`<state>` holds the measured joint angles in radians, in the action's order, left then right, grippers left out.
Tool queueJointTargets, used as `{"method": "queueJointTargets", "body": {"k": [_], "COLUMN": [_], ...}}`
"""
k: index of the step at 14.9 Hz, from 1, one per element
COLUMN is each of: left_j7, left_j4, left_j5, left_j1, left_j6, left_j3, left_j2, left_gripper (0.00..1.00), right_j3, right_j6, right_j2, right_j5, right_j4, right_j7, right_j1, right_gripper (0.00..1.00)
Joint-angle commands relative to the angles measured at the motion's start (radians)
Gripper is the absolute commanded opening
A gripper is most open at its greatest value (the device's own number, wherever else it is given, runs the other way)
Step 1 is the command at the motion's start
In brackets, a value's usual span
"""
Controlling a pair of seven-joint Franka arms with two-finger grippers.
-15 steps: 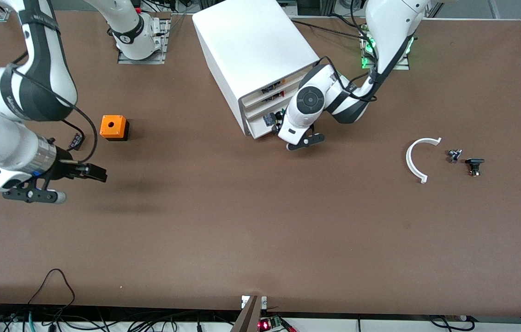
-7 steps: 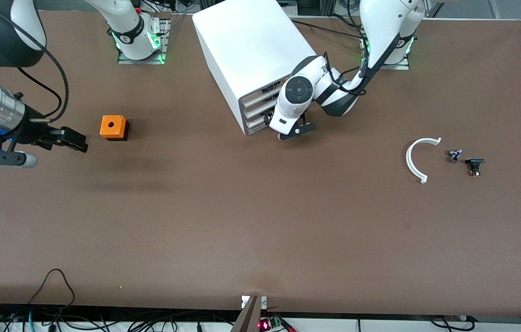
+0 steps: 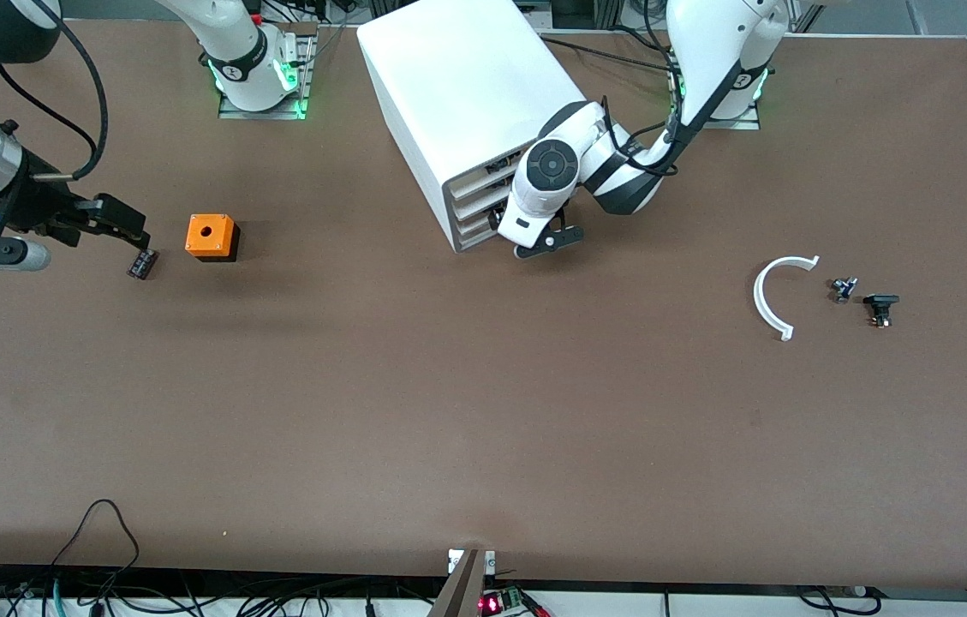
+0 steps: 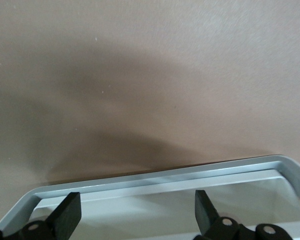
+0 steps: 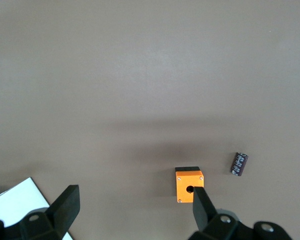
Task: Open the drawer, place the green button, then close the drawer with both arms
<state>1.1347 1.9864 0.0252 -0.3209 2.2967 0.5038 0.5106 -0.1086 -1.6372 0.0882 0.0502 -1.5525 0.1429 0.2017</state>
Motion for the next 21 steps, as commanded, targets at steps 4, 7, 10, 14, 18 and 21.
{"method": "queueJointTargets", "body": {"k": [4, 7, 10, 14, 18, 21], "left_j7": [-0.024, -0.166, -0.371, -0.729, -0.958, -1.122], "left_j4": [-0.161, -0.274, -0.304, -0.346, -0.503, -0.468], "left_j5": [0.001, 0.001, -0.016, -0.117, -0.119, -0.102], "left_j1": [0.091, 0.176, 0.273, 0.384, 0.470, 0.470], "left_j6": [-0.256, -0.428, -0.509, -0.568, -0.752, -0.757], "left_j3": [-0.001, -0.004, -0.005, -0.005, -0.007, -0.109], "left_j2": [-0.080, -0.098, -0.153, -0.237, -0.239, -0.340], "left_gripper": [1.00, 1.00, 1.00, 1.00, 1.00, 1.00], "right_j3": [0.001, 0.003, 0.050, 0.204, 0.202, 0.208], "right_j6": [0.025, 0.025, 0.025, 0.026, 0.023, 0.025], "right_j2": [0.001, 0.004, 0.004, 0.002, 0.004, 0.008], "right_j5": [-0.007, -0.009, -0.012, -0.018, -0.038, -0.068], "right_j4": [0.025, 0.060, 0.060, 0.060, 0.063, 0.065], "right_j7": [0.085, 0.090, 0.083, 0.078, 0.047, 0.043], "right_j1": [0.013, 0.016, -0.040, -0.200, -0.200, -0.186], "right_gripper": [1.00, 1.00, 1.00, 1.00, 1.00, 1.00]}}
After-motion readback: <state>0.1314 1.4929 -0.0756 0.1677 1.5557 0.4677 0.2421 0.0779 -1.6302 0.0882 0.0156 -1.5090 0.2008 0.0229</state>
